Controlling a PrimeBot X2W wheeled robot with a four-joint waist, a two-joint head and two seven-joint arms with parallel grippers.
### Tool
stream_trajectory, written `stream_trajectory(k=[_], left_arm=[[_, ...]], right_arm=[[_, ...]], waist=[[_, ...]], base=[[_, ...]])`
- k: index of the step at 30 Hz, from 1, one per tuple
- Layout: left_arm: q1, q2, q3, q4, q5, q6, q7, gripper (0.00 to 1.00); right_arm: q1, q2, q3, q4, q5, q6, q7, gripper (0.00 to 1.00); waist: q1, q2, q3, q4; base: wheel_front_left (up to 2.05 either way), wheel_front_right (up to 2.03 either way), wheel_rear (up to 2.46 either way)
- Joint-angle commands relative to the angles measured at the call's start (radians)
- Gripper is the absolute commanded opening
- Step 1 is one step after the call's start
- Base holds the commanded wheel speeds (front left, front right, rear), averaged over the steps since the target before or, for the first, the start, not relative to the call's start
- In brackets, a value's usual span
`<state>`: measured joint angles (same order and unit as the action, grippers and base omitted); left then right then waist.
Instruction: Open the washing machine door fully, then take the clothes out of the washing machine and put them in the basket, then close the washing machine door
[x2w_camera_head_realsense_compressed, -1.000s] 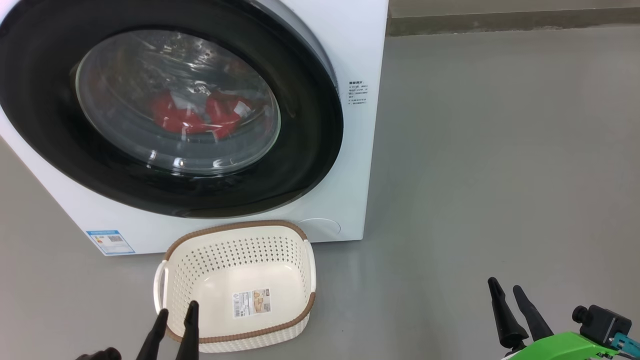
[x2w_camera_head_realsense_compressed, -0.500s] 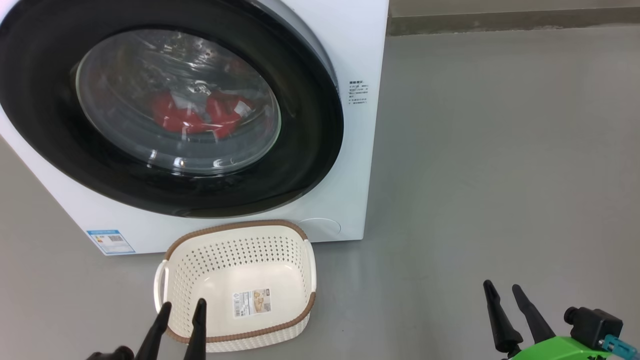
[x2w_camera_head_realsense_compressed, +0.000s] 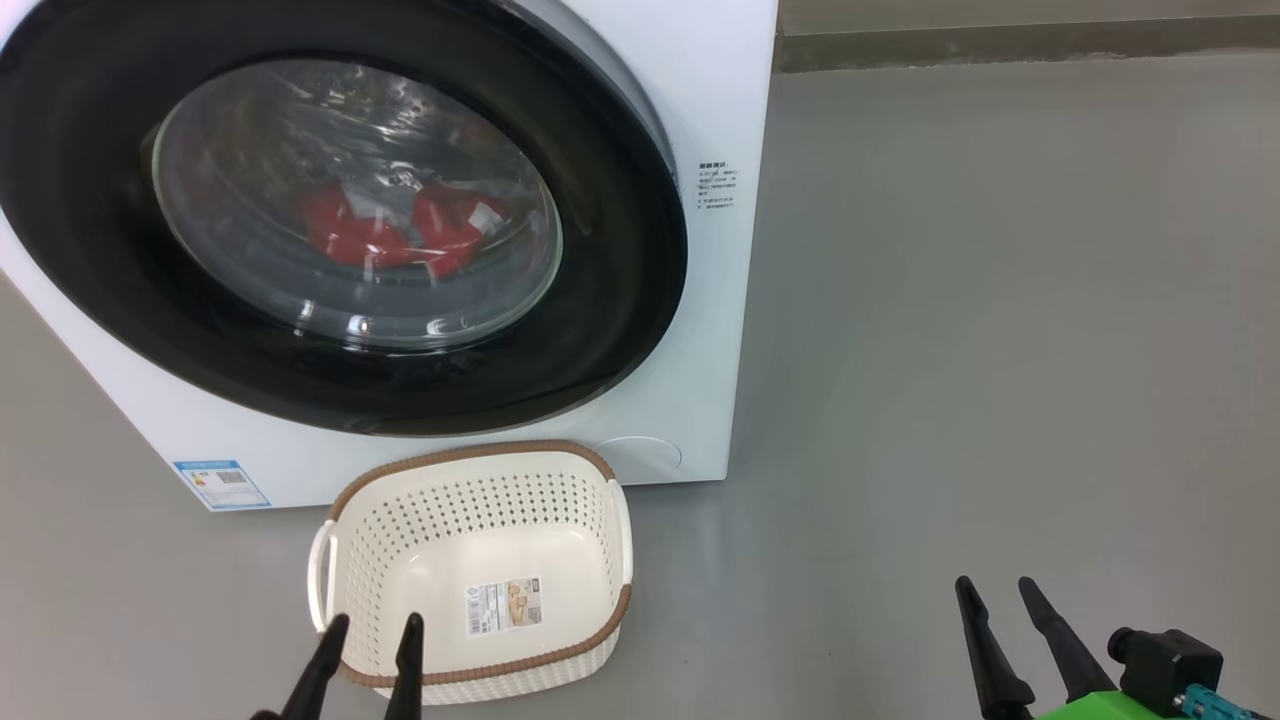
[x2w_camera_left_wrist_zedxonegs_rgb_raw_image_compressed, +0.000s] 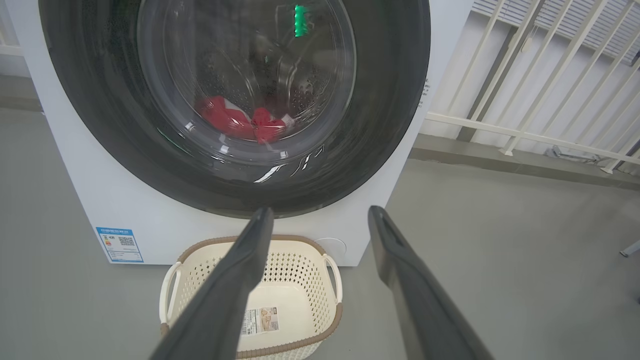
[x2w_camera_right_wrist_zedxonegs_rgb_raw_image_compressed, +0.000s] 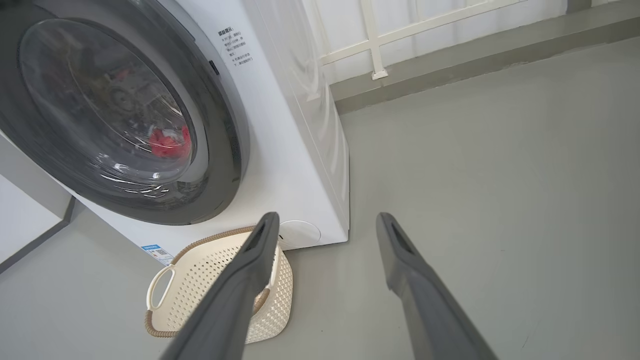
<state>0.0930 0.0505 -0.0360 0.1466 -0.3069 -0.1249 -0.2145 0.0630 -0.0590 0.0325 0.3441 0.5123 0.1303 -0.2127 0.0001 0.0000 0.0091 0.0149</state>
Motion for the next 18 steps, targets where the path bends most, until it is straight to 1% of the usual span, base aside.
stream_trajectory(k=[1, 11, 18], left_arm=[[-0.005, 0.014, 0.026, -0.03, 0.026, -0.005, -0.017, 1.0], [0.002, 0.014, 0.027, -0.028, 0.091, -0.006, -0.047, 1.0], [0.003, 0.012, 0.04, -0.02, 0.076, -0.006, -0.047, 1.0]], right_arm=[[-0.004, -0.015, 0.02, -0.019, -0.042, 0.0, -0.019, 1.0], [0.014, -0.006, -0.001, -0.021, -0.131, 0.0, -0.048, 1.0], [0.019, -0.002, -0.011, -0.019, -0.131, 0.0, -0.049, 1.0]], waist=[[0.0, 0.0, 0.0, 0.0], [-0.0001, 0.0, 0.001, 0.0], [-0.0001, 0.0, 0.0, -0.008]], base=[[0.0, 0.0, 0.0], [0.0, 0.0, 0.0], [0.0, 0.0, 0.0]])
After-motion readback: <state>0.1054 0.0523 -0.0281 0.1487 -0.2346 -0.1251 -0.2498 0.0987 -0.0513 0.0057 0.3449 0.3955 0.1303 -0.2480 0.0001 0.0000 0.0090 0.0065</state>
